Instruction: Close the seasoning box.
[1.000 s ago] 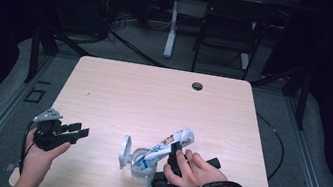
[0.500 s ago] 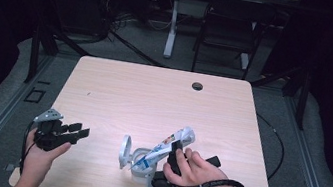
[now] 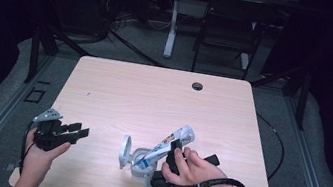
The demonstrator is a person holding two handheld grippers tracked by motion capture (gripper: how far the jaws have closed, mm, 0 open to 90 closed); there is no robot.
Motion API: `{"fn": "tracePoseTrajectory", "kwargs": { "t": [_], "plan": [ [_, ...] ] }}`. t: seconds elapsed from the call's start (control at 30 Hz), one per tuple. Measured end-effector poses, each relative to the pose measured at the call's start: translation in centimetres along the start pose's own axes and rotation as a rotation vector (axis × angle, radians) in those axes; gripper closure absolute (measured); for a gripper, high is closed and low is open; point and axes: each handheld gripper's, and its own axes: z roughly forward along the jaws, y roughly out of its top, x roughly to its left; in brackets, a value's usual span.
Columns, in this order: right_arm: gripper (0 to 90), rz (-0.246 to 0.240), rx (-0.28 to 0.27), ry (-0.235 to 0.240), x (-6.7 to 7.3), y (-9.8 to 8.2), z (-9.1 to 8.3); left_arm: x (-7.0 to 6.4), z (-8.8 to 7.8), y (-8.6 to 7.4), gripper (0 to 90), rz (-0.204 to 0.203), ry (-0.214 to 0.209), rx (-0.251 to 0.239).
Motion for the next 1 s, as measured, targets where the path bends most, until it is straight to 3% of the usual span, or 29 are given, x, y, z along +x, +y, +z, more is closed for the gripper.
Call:
{"fn": "tracePoseTrajectory", "kwargs": {
  "t": [0.6, 1.0],
  "plan": [
    [90.0, 0.002, 0.009, 0.005, -0.09, 0.01, -0.16, -0.04, -0.07, 0.03, 55.4, 0.003, 0.001, -0.002],
    [90.0, 0.012, -0.019, 0.0, -0.03, -0.15, -0.1, 0.03, -0.08, -0.02, 55.4, -0.001, -0.001, -0.001]
  ]
}}
